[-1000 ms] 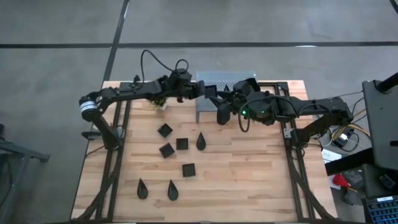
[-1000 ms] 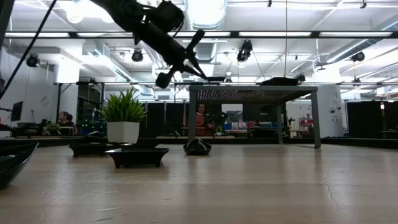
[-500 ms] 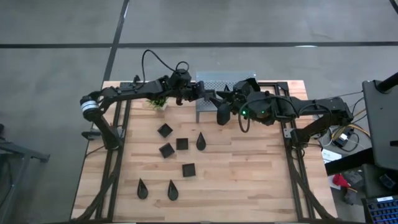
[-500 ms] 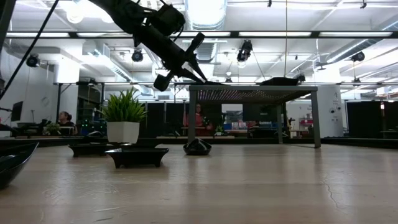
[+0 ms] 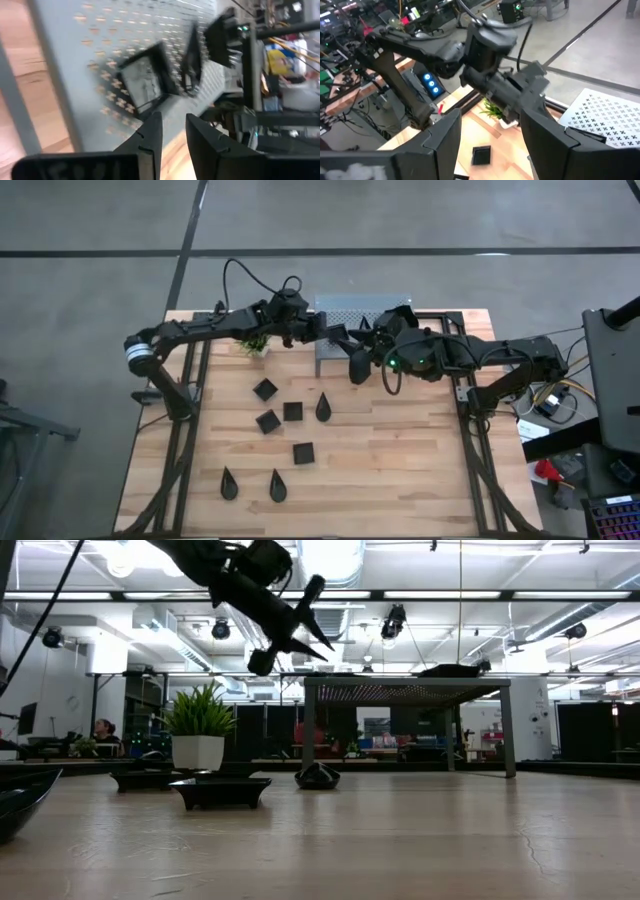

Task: Pick & Place Mini shaped plates
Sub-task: Stack the black square plate on top of the black square plate on the shelf

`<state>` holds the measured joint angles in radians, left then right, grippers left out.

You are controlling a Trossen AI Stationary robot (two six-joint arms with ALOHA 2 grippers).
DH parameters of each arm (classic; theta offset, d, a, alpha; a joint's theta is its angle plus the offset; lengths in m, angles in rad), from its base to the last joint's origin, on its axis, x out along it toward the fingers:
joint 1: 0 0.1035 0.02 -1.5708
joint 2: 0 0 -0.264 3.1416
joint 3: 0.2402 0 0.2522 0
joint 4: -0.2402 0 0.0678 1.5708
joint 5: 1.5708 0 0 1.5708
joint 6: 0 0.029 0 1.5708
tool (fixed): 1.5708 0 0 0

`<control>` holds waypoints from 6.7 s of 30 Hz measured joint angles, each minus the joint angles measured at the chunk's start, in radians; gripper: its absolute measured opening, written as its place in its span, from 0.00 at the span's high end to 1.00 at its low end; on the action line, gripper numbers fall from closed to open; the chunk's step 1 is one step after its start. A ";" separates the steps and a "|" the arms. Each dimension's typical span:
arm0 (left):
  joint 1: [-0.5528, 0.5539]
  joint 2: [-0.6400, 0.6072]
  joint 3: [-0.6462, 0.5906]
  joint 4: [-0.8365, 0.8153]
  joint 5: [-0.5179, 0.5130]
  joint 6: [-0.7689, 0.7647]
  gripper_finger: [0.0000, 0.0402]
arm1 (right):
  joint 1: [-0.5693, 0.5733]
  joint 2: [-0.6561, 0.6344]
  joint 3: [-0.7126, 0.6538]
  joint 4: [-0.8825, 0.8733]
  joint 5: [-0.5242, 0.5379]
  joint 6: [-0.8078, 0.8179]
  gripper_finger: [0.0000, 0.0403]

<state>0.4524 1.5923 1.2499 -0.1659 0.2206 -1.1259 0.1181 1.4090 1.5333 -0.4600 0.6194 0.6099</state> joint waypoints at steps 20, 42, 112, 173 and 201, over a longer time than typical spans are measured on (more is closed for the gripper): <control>-0.049 -0.235 -0.012 -0.231 -0.054 0.156 0.81 | 0.011 0.000 0.000 -0.061 -0.102 -0.001 0.50; -0.210 -0.341 -0.012 -0.554 -0.231 0.178 0.81 | 0.011 -0.001 0.000 -0.062 -0.105 -0.020 0.50; -0.300 -0.411 -0.183 -0.785 -0.377 0.033 0.81 | 0.011 -0.002 0.000 -0.142 -0.130 -0.019 0.50; -0.087 -0.327 -0.634 -0.383 -0.291 0.475 0.81 | 0.013 0.006 0.000 -0.108 -0.119 0.090 0.50; -0.082 -0.223 -0.631 -0.329 -0.243 0.498 0.94 | 0.012 0.006 0.000 -0.106 -0.118 0.071 0.50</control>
<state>0.3702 1.3696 0.6191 -0.4952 -0.0228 -0.6283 0.1303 1.4147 1.5333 -0.5663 0.5010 0.6805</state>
